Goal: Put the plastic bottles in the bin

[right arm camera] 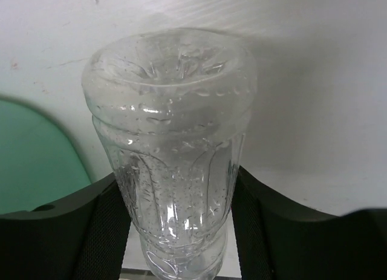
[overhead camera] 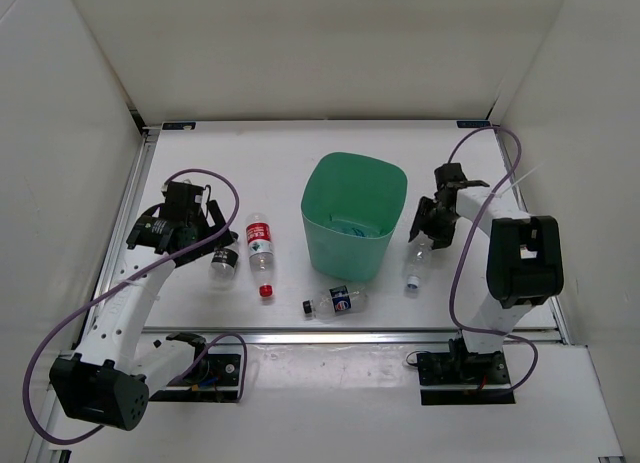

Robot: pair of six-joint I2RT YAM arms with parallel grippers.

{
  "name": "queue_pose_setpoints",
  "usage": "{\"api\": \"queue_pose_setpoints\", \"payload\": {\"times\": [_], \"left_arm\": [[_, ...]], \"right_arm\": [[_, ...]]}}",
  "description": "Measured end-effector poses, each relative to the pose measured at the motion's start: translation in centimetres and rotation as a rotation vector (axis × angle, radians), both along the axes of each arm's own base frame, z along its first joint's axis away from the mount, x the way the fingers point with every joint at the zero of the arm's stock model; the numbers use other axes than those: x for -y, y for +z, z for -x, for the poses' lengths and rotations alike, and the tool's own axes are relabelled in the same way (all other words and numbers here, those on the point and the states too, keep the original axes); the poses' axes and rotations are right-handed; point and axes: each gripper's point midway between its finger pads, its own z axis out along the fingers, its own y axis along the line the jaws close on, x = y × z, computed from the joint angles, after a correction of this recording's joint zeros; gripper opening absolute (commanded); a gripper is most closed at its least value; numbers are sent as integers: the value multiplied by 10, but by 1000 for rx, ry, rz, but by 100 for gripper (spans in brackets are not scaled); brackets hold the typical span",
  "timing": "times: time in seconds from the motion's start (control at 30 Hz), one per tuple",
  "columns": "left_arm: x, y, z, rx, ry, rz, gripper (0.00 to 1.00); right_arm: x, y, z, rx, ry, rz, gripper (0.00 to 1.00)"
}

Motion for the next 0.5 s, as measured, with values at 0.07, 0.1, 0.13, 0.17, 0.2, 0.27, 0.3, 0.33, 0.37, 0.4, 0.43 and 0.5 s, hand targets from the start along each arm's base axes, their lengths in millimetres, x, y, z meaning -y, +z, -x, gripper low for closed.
{"api": "queue_pose_setpoints", "payload": {"times": [0.07,0.1,0.13,0.17,0.2,0.27,0.3,0.33,0.37,0.4,0.43,0.5], "left_arm": [[1,0,0,0,2,4,100],[1,0,0,0,4,6,100],[1,0,0,0,5,8,100],[1,0,0,0,6,9,100],[1,0,0,0,7,9,100],[1,0,0,1,11,9,100],[0,0,0,1,14,7,100],[0,0,0,1,18,6,100],[0,0,0,0,22,6,100],[-1,0,1,-2,24,4,100],[-2,0,1,-4,30,3,100],[-3,-1,2,-7,40,0,100]], "right_arm": [[6,4,-2,-3,-13,32,41],[9,7,-3,-3,-21,45,38],[11,10,-4,-2,-34,58,35],[15,16,-5,-4,-53,77,33],[18,22,-5,-1,-72,92,30],[22,46,-5,24,-110,109,22],[23,65,-8,64,-123,113,22],[24,88,-13,114,-138,123,22],[23,118,-20,195,-142,138,23],[19,156,-31,303,-135,145,28],[9,200,-42,438,-119,134,28],[-18,295,-49,706,-70,71,28]]}}
